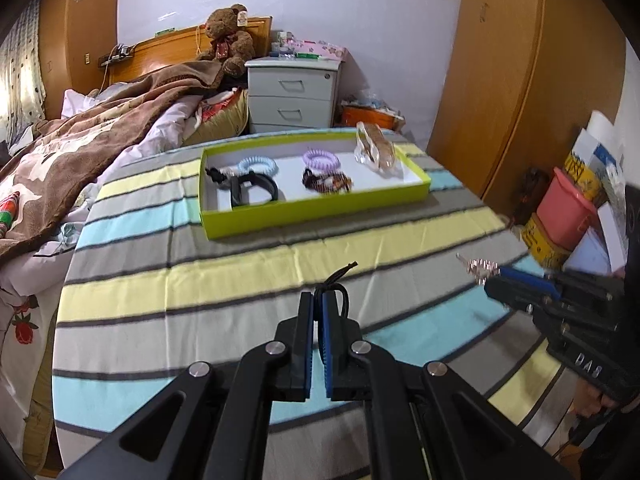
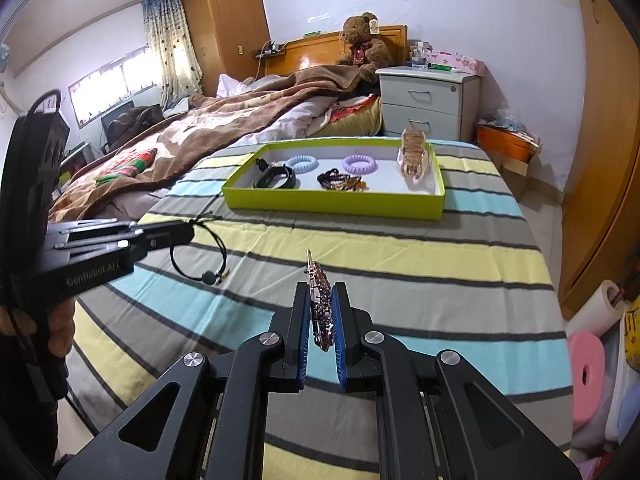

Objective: Organize jewelry
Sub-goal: 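Carry the pink hair clip and black cord over the green box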

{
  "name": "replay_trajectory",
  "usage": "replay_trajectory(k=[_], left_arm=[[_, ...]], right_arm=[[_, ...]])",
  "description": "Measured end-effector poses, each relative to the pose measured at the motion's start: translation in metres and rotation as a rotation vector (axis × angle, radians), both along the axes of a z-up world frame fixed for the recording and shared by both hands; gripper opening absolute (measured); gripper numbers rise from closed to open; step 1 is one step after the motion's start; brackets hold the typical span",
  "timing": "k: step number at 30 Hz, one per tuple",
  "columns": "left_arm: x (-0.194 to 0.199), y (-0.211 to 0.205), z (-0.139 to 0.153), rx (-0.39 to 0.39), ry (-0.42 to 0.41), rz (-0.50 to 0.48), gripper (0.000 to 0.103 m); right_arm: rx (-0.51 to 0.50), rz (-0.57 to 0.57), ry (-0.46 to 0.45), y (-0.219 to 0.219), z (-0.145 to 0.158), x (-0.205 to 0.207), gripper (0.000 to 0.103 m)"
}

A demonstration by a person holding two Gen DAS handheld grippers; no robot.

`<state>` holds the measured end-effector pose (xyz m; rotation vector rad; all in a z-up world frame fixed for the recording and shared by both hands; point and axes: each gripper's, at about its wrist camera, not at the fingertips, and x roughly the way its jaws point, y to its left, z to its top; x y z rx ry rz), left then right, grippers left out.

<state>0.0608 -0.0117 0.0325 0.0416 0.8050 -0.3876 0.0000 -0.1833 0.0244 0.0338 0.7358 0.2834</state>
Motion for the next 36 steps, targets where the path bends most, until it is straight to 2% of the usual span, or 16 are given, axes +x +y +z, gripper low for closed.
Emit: replay_trajectory(k=[7, 18, 36], left_arm=[[0.024, -0.001, 0.022, -0.028, -0.034, 0.003, 0.004], [0.08, -0.003, 0.043, -0.079, -0.041, 0.028, 0.004], [0.17, -0.018, 0.023, -0.106, 0.028, 0.044, 0.004]], right_arm=[[0.001, -0.02, -0.01, -0.004, 0.011, 0.017, 0.011], [-0.011, -0.048, -0.003, -0.005, 0.022, 0.07, 0.011], [-0.062, -0.081, 0.062, -0.009, -0.002, 0.158, 0.011]])
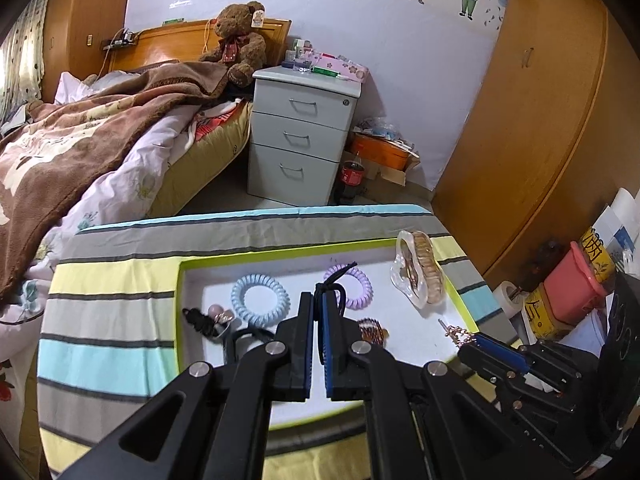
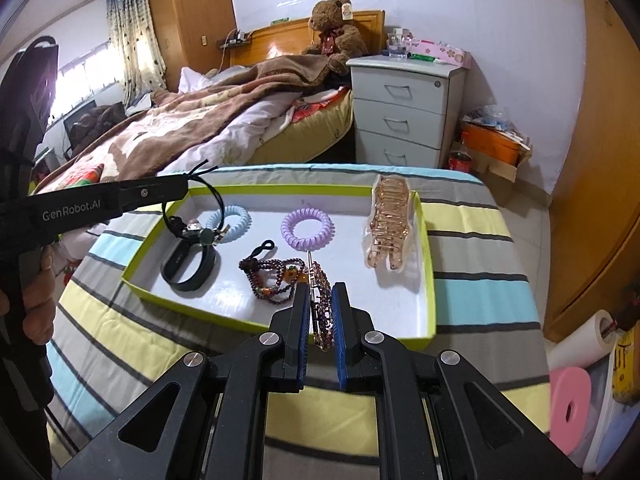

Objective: Organize jewelry
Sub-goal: 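Carry the pink hair clip and black cord over the green box, then release the pink hair clip in the box with the right tool while the left tool releases the black cord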

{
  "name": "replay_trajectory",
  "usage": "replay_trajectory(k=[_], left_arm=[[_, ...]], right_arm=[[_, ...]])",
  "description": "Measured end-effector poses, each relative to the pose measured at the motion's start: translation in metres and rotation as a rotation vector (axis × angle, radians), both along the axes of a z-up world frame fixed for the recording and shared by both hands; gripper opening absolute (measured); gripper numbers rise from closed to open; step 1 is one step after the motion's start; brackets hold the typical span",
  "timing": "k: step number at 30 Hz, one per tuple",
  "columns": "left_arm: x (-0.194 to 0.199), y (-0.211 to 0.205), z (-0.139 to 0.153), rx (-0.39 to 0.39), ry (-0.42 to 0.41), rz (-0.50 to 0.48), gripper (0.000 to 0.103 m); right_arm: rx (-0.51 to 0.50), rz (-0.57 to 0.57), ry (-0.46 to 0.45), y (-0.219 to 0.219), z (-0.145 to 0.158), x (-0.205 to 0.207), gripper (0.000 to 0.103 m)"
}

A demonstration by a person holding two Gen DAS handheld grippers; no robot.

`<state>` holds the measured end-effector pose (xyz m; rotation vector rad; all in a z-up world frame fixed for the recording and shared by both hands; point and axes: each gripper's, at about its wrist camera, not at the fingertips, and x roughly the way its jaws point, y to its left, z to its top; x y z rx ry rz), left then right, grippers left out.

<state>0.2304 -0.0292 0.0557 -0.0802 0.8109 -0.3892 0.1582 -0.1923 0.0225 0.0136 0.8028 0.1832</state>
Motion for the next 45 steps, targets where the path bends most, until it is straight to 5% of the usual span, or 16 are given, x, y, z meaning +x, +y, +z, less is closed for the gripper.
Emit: replay_trajectory(k=[19, 38, 45], left_arm=[[0.041, -0.012, -0.044, 0.028, 0.091, 0.004, 0.004], [0.049, -0.011, -0.06, 0.054, 0.14, 0.037, 0.006], [0.05, -0.011, -0.061, 0.056, 0.148, 0.034, 0.016]], right_arm=[[-0.117, -0.016, 0.052, 0.006, -0.028, 0.031, 0.011], [-0.062, -0.008, 0.087, 0.001, -0.037, 0.039, 0.012], [-0.049, -0.006, 0.09, 0.002, -0.036, 0.04, 0.012]])
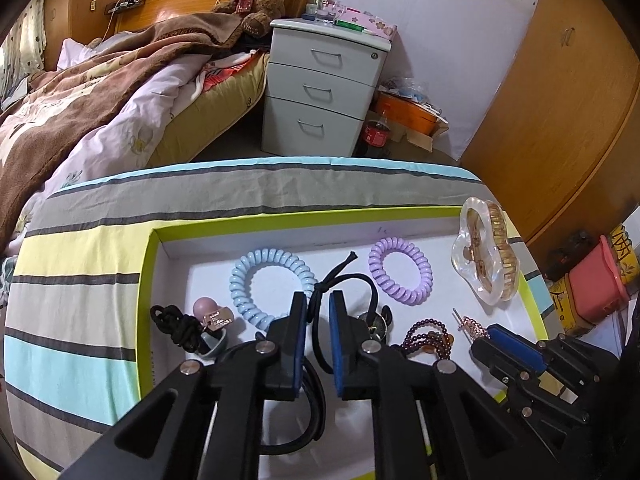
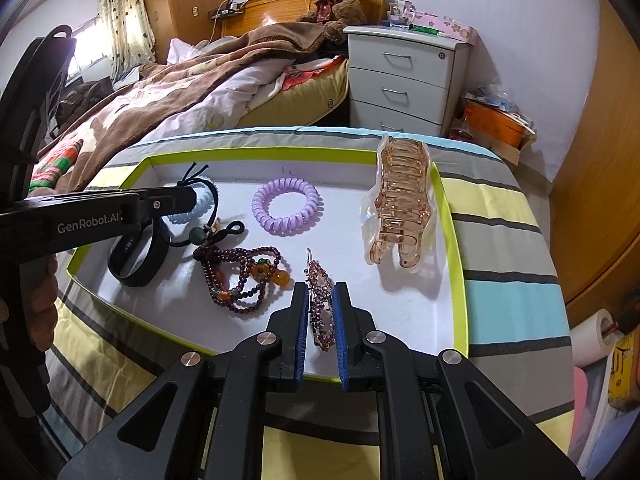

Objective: Organize jewelry

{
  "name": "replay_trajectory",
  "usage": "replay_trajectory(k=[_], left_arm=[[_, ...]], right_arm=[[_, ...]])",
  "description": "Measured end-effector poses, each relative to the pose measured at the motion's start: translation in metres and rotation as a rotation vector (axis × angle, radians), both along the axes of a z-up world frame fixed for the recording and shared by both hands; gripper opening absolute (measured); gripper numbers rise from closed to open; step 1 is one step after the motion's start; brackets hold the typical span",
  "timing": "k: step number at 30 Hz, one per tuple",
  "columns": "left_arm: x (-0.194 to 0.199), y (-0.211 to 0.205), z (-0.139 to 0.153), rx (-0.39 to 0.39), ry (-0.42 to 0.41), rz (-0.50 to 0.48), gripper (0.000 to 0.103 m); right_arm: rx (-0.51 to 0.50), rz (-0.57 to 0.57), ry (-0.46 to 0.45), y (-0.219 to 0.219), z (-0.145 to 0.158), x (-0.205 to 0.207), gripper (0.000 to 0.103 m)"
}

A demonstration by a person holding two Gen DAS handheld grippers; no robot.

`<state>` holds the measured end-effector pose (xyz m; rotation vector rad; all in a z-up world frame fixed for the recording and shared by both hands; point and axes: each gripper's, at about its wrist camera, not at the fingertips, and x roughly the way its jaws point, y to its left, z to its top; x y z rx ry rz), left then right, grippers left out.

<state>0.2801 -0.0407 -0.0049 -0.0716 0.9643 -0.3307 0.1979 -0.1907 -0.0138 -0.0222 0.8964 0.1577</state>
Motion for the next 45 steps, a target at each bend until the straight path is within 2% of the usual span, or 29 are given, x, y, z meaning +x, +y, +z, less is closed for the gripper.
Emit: replay_trajectory(k=[2, 8, 12, 19, 21, 24, 45], left_arm=[[0.0, -0.001, 0.0, 0.001, -0.001, -0.002, 0.021], [0.0, -0.002, 0.0, 0.001, 0.001, -0.005, 0.023], [0.0, -0.003, 0.0, 0.0, 0.004, -0.002, 0.031], [-0.001, -0.004, 0.002, 0.001, 0.002, -0.001, 0.037], [-0.003, -0.004, 0.003, 0.003, -0.004, -0.004, 0.039], [-0.008, -0.003, 0.006, 0.012, -0.011, -0.001, 0.043], [-0.076, 0.011, 0.04, 0.036, -0.101, 0.029, 0.046]], right_arm=[[0.002, -0.002, 0.001, 0.0, 0.0, 0.0, 0.013], [0.016, 0.002, 0.004, -0.003, 0.0, 0.0, 0.016], [0.015, -0.004, 0.003, -0.003, 0.0, -0.001, 0.017], [0.019, -0.008, -0.008, -0.003, 0.003, -0.003, 0.019], [0.025, -0.007, -0.012, -0.003, 0.005, -0.005, 0.027], [0.042, -0.007, -0.023, -0.004, 0.008, -0.01, 0.031], [0.075, -0.025, -0.115, 0.002, 0.041, -0.064, 0.031]])
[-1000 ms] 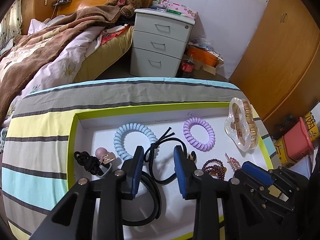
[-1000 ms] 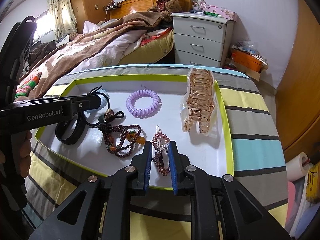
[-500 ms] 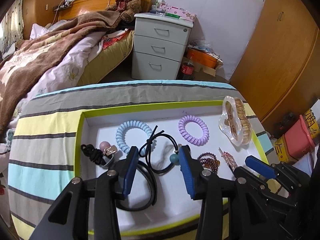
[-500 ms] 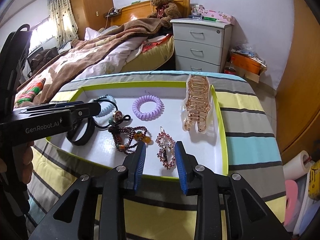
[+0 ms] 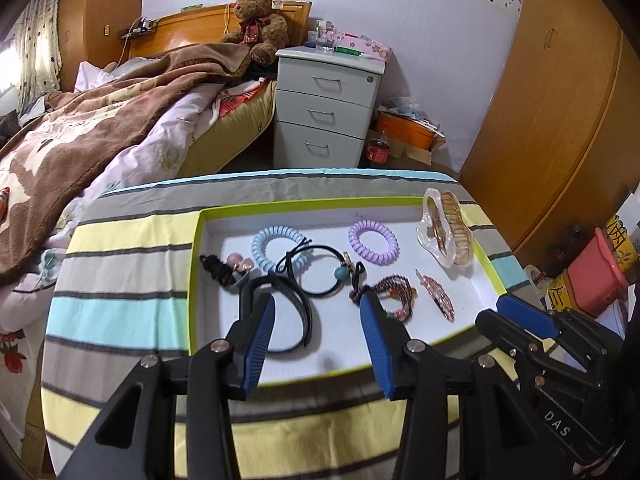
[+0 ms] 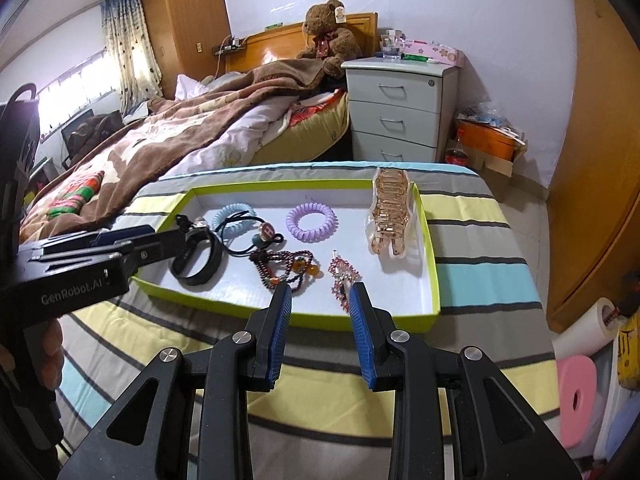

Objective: Organize jewelry

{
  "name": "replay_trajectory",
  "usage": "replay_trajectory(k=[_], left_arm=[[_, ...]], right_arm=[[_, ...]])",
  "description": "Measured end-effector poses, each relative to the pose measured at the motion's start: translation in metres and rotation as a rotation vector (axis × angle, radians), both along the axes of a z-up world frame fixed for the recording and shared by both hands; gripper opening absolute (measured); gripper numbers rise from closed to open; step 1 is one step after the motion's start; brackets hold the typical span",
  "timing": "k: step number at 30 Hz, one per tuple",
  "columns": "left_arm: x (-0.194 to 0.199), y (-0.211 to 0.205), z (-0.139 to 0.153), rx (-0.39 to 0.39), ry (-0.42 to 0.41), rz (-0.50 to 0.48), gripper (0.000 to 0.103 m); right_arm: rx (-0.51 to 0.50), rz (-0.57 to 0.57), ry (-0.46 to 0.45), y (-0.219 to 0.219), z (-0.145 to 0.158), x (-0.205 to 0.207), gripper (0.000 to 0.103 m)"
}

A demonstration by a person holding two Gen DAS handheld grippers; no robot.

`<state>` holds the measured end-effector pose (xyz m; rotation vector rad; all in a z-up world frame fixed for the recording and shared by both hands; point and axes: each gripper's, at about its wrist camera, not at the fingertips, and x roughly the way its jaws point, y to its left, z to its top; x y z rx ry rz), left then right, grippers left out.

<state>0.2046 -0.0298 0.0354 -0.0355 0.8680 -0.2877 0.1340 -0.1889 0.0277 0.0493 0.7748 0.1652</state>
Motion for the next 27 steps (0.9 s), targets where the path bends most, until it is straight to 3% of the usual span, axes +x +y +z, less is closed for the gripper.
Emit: replay_trajectory(k=[17, 27], left_arm=[[-0.069, 0.008, 0.01, 0.02, -0.061, 0.03, 0.047], [-0.112, 0.008, -0.002, 0.099, -0.093, 0.102, 0.047]], right_arm=[[0.023, -0.011, -0.075, 0.002, 0.016, -0.052, 0.032], [-0.004, -0.039, -0.099, 0.007, 0.008, -0.087, 0.039]])
